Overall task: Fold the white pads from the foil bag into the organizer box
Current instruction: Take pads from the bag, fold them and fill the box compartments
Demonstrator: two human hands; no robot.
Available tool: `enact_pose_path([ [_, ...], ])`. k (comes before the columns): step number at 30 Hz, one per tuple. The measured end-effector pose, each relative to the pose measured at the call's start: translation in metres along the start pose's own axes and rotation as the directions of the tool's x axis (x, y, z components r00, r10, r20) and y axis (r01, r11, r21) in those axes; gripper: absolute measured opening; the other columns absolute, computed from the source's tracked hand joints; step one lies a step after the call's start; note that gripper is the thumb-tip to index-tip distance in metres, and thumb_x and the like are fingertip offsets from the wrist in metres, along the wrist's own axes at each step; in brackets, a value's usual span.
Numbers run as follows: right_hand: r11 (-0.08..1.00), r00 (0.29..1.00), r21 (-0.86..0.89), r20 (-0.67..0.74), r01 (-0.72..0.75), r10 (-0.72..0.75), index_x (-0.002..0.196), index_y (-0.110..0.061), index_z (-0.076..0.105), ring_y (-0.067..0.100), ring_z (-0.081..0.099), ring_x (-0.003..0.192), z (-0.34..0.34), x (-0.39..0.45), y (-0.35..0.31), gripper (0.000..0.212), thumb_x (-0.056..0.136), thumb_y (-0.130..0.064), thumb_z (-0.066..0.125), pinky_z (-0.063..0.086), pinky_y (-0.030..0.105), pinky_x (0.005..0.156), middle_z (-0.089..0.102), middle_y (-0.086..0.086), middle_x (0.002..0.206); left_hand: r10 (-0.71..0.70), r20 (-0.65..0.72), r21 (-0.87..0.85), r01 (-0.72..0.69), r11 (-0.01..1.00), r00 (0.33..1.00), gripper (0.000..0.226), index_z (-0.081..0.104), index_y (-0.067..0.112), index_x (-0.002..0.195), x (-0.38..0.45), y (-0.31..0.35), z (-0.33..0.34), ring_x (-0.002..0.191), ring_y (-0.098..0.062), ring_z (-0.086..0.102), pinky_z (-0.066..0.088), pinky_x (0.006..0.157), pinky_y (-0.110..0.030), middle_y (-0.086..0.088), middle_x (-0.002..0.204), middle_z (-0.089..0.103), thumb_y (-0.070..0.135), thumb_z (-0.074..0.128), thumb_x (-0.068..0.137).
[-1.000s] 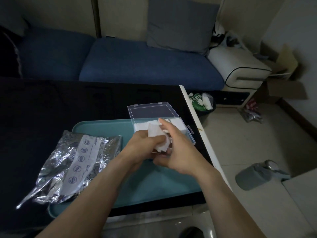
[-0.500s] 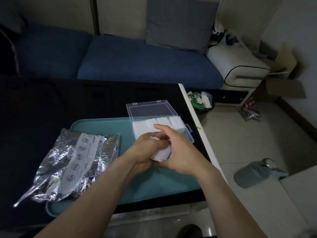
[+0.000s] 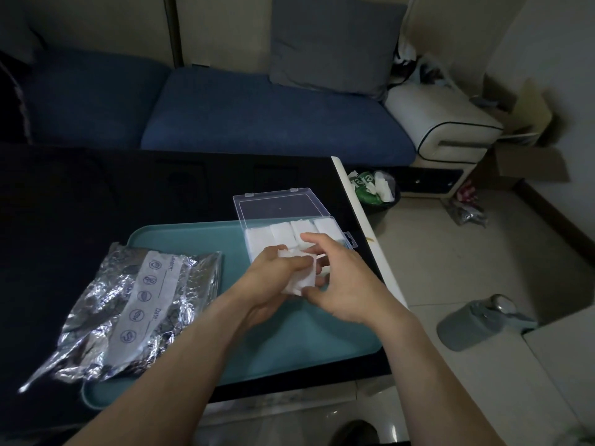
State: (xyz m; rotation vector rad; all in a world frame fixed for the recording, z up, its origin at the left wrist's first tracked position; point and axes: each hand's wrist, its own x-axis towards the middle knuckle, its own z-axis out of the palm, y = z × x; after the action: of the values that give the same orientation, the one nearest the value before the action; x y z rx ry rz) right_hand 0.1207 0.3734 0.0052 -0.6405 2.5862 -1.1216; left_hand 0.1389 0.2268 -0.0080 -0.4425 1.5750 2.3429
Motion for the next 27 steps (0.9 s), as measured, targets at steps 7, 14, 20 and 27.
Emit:
enact_pose_path([
  [7, 0.987, 0.998, 0.144, 0.005, 0.068, -0.069, 0.147, -0.036, 0.041, 0.007, 0.068, 0.102, -0.001, -0.002, -0.003, 0.085, 0.077, 0.0, 0.073, 0.059, 0.029, 0.086, 0.057, -0.015, 0.134, -0.052, 0.326, -0.179, 0.116, 0.977, 0.944, 0.022, 0.065, 0.002, 0.106, -0.011, 0.007, 0.003, 0.086, -0.029, 0.066, 0.055, 0.073, -0.031, -0.021, 0.099, 0.068, 0.014, 0.051, 0.095],
  [14, 0.999, 0.997, 0.038, 0.082, -0.01, 0.007, 0.145, -0.042, 0.041, 0.007, 0.062, 0.107, -0.004, -0.004, 0.0, 0.1, 0.062, -0.018, 0.092, 0.058, 0.03, 0.09, 0.048, -0.011, 0.136, -0.101, 0.353, -0.176, 0.172, 0.969, 0.93, 0.035, 0.054, 0.006, 0.112, -0.006, 0.003, 0.0, 0.078, -0.023, 0.055, 0.049, 0.073, -0.032, -0.015, 0.092, 0.05, 0.011, 0.065, 0.078],
  [20, 0.997, 0.992, -0.039, 0.103, 0.074, -0.069, 0.141, -0.041, 0.047, 0.01, 0.042, 0.123, 0.001, -0.006, -0.006, 0.089, 0.066, -0.015, 0.086, 0.052, 0.034, 0.097, 0.045, -0.012, 0.127, -0.213, 0.276, -0.022, 0.227, 0.974, 0.937, 0.028, 0.054, 0.006, 0.107, -0.007, -0.001, 0.002, 0.07, -0.02, 0.062, 0.05, 0.056, -0.028, -0.014, 0.084, 0.06, -0.001, 0.053, 0.08],
  [27, 0.988, 0.998, -0.145, 0.038, 0.051, -0.046, 0.122, -0.035, 0.057, 0.012, 0.055, 0.111, 0.007, -0.003, -0.001, 0.068, 0.064, -0.034, 0.091, 0.05, 0.039, 0.096, 0.061, -0.01, 0.118, -0.155, 0.213, -0.053, 0.17, 0.984, 0.965, 0.015, 0.066, 0.008, 0.099, -0.008, -0.006, 0.005, 0.074, -0.021, 0.066, 0.053, 0.057, -0.027, -0.013, 0.085, 0.067, 0.003, 0.058, 0.087],
])
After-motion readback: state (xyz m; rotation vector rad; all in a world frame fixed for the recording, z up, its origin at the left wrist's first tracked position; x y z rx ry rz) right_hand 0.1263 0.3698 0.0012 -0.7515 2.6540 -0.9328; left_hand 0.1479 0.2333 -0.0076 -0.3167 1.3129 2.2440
